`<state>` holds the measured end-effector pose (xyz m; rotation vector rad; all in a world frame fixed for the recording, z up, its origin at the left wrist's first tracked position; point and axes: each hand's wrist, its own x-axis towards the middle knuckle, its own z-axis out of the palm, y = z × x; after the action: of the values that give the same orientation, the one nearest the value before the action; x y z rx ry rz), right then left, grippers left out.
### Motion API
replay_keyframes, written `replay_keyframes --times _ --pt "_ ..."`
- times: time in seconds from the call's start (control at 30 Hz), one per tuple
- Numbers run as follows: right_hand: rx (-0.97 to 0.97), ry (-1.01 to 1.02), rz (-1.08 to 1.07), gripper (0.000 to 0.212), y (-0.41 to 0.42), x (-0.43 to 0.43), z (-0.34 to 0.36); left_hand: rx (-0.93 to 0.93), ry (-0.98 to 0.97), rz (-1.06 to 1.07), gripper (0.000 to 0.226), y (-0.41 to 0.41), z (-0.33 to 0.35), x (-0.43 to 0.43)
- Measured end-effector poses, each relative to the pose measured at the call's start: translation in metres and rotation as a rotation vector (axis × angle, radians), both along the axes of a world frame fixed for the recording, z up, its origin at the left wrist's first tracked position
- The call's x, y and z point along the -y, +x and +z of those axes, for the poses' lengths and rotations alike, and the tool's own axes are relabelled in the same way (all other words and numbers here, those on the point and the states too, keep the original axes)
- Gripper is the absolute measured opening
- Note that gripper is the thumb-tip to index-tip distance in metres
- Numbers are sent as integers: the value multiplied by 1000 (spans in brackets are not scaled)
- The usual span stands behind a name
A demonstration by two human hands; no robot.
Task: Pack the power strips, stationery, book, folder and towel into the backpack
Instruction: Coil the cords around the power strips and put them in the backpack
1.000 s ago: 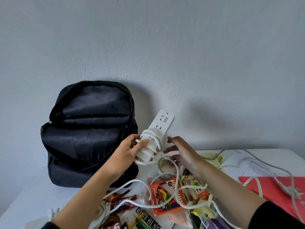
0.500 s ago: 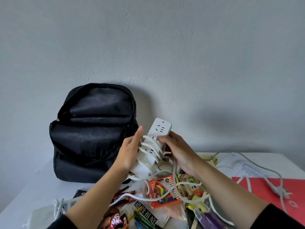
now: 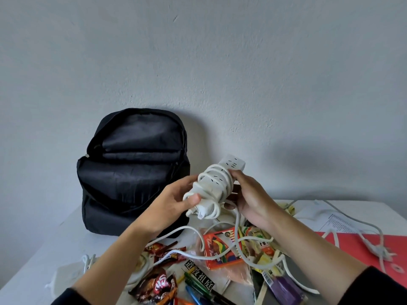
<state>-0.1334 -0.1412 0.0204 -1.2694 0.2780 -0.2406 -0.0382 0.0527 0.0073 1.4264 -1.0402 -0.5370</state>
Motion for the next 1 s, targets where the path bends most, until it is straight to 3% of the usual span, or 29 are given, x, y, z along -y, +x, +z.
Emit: replay_keyframes --times 0.07,0.23,0.47,0.67,0.73,0.83,0.9,1.0 --pt "14 -1 33 23 -1 -1 2 -12 -32 64 90 0 -3 2" --pt "60 -65 69 16 -3 5 8 -252 -121 -54 93 5 -2 0" --pt "50 -100 94 22 -3 1 7 -369 -121 -51 58 10 10 9" --pt "93 -70 111 38 -4 2 3 -330 -167 59 76 11 9 20" --pt "119 -72 52 44 -3 6 1 -268 -88 127 77 13 11 20" --pt "150 -97 -40 34 -3 13 -6 -155 209 198 55 18 16 12" --pt "160 -109 -62 32 -3 14 -10 -130 358 165 67 15 17 11" --pt "185 -111 -69 43 -1 10 -11 -169 264 95 72 5 19 15"
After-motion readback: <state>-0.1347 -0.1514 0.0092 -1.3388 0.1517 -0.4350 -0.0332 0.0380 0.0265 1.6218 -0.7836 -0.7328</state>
